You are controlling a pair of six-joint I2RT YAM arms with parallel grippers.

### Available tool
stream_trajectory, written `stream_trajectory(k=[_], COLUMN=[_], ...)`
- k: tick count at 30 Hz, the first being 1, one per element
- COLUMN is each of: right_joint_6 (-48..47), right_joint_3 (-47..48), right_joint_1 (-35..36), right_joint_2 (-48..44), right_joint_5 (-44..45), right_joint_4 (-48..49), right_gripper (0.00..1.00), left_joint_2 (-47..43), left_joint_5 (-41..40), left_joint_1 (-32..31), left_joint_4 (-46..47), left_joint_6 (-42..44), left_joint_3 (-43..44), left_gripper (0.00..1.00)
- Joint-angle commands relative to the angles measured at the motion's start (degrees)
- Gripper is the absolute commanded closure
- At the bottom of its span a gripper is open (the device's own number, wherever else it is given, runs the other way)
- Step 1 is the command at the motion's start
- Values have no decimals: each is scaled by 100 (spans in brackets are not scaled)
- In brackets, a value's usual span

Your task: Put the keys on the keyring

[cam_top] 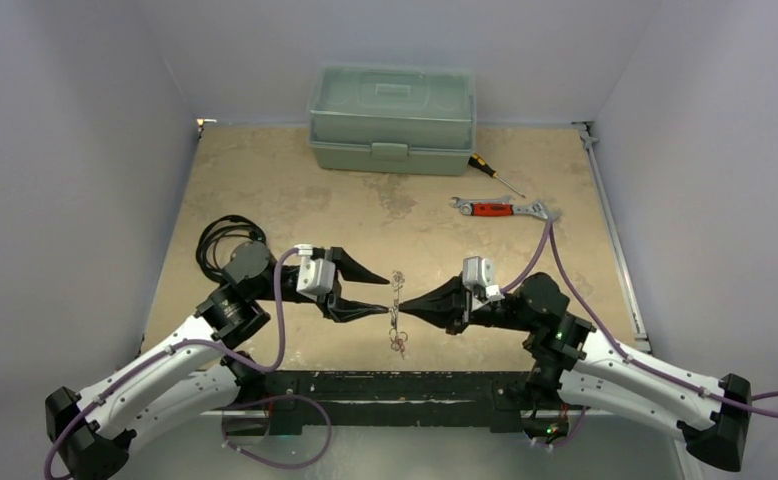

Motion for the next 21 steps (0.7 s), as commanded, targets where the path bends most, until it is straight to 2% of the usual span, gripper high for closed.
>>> stream_trajectory(k=[1, 5, 11, 17, 21], right_joint_6=[25, 25, 57, 105, 137], right_joint_3=[306, 357, 311, 270, 245], right_joint_1=[-2, -6, -8, -6, 0], right_joint_2=[-34, 9, 147, 179, 178], right_joint_5=[158, 147, 69, 47, 10], right_joint_4=[459, 513, 672, 800, 901], right_gripper=[100, 100, 100, 100, 100], left_joint_2=[128, 314, 578, 639, 689], left_joint_5=[273, 324, 589, 586, 587], left_joint_1=[41, 39, 35, 34, 28], left_joint_4=[310, 439, 745, 793, 792], left_joint_6=[-106, -197, -400, -452, -441], left_joint_3=[16, -21, -86, -105, -107], left_gripper=[55, 61, 80, 85, 100])
